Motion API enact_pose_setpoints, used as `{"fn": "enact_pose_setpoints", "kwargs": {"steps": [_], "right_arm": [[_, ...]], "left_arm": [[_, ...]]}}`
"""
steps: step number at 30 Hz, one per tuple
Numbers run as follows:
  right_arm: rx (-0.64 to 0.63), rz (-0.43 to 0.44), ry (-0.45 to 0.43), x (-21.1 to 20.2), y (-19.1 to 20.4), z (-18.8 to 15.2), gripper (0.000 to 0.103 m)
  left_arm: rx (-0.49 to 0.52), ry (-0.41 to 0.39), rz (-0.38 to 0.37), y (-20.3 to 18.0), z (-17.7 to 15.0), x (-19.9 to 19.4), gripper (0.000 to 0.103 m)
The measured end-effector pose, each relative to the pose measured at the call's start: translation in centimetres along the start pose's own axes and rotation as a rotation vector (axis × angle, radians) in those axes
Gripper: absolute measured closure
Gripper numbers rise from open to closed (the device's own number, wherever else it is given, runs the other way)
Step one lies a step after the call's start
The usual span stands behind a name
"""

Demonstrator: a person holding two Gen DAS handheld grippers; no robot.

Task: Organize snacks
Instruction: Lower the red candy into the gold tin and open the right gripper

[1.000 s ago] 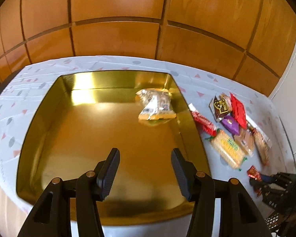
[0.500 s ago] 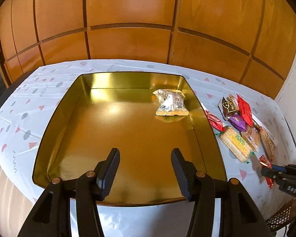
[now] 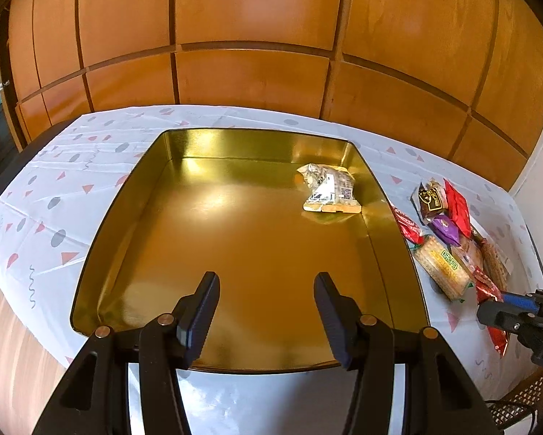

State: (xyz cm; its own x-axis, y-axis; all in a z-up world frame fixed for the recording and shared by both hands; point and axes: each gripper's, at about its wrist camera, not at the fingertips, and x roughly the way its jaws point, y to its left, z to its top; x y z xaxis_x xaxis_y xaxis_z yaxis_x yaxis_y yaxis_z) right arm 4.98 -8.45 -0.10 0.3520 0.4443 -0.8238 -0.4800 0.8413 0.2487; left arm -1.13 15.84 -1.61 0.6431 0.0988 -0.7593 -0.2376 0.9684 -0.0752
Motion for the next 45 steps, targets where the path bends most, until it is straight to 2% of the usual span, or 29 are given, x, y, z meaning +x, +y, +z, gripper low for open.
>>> {"fn": "enact_pose_setpoints", "kwargs": {"steps": [8,16,26,34,37,39,45], "right_arm": [[-0.037,0.055,-0.001,0.8,3.4,2.3,0.08],[0.069,0.06,0.01,4.3,4.0,6.5,0.08],[0.099,0.029,0.025,7.5,5.3,8.7,0.078],[0.08,-0.033,-0.005,7.1,4.8,8.6,0.078],[0.083,-0.048,-0.029,6.0,4.2,8.2,0.073],[0.089,-0.055,-0.044,5.3,3.9,7.8,0.061],[0.074,-0.084,-0.089,3.3,3.3,6.5,0.05]], "left_arm": [[-0.041,0.016,0.007,1.3,0.0,0.4,0.048],[-0.121,0.03,0.023,3.8,-0.3,0.7,0.049],[-0.13,0.03,0.029,5.0,-0.5,0.7,0.049],[-0.103,0.025,0.015,4.4,-0.5,0.5,0.049],[-0.089,0.019,0.009,3.9,-0.5,0.3,0.049],[-0.078,0.018,0.01,3.5,-0.5,0.3,0.049],[-0.065,0.012,-0.016,2.6,-0.6,-0.2,0.049]]}}
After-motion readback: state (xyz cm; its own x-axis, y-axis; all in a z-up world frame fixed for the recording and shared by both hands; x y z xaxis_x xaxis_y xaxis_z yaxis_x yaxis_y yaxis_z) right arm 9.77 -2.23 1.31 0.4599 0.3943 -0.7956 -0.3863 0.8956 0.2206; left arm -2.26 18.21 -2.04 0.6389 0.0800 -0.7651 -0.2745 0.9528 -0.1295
